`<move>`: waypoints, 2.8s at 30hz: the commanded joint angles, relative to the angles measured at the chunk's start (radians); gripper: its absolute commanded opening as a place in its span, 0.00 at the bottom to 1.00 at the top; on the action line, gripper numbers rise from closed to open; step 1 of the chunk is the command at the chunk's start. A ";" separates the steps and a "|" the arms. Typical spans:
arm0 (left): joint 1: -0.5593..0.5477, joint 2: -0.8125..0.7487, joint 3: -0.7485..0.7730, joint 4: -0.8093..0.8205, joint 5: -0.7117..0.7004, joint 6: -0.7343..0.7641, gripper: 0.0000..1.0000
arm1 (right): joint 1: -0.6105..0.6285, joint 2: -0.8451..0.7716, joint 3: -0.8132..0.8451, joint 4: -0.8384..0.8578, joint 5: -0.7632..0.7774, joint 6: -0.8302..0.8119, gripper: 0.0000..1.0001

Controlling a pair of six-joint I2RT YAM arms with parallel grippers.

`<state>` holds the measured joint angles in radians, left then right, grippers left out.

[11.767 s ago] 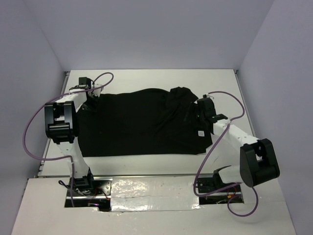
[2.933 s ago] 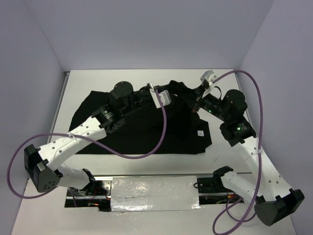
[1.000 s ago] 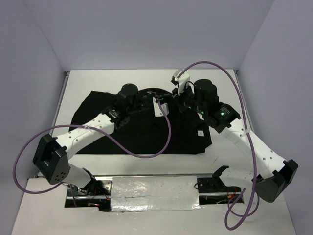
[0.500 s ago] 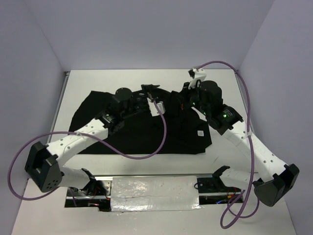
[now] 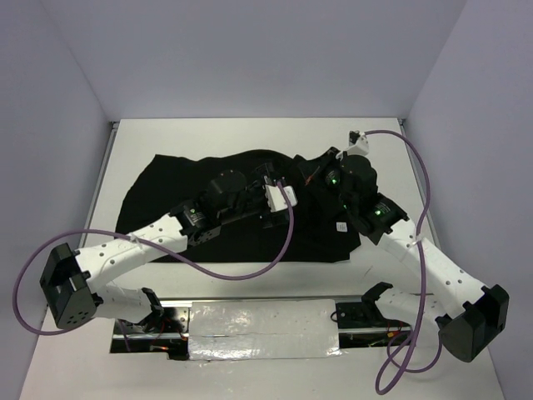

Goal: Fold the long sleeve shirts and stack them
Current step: Fold the shirt

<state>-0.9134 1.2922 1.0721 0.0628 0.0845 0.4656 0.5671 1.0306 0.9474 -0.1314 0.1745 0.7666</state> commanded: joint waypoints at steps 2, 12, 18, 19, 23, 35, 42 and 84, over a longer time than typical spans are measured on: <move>0.005 0.012 -0.032 0.057 0.004 -0.035 0.99 | 0.013 -0.035 -0.009 0.104 0.051 0.135 0.00; -0.004 0.050 -0.095 0.279 -0.025 -0.077 0.99 | 0.030 -0.032 -0.035 0.128 0.068 0.174 0.00; -0.007 0.085 -0.110 0.387 -0.100 -0.049 0.99 | 0.033 -0.033 -0.047 0.168 0.066 0.184 0.00; -0.005 0.093 -0.112 0.416 -0.110 -0.039 0.99 | 0.033 -0.033 -0.048 0.176 0.065 0.186 0.00; -0.005 0.113 -0.112 0.453 -0.100 -0.018 0.83 | 0.033 -0.035 -0.056 0.190 0.056 0.191 0.00; 0.001 0.081 -0.115 0.460 -0.092 0.062 0.00 | 0.031 -0.076 -0.093 0.203 0.060 0.136 0.00; 0.100 0.027 -0.098 0.368 0.115 0.064 0.00 | -0.007 0.005 0.135 0.084 -0.215 -0.433 0.64; 0.324 0.018 0.058 -0.074 0.719 0.272 0.00 | -0.194 0.315 0.403 -0.441 -1.107 -1.670 0.75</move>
<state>-0.5930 1.3254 1.1038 -0.0586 0.7639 0.7311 0.3321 1.3323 1.3254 -0.5850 -0.9066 -0.9211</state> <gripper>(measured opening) 0.048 0.779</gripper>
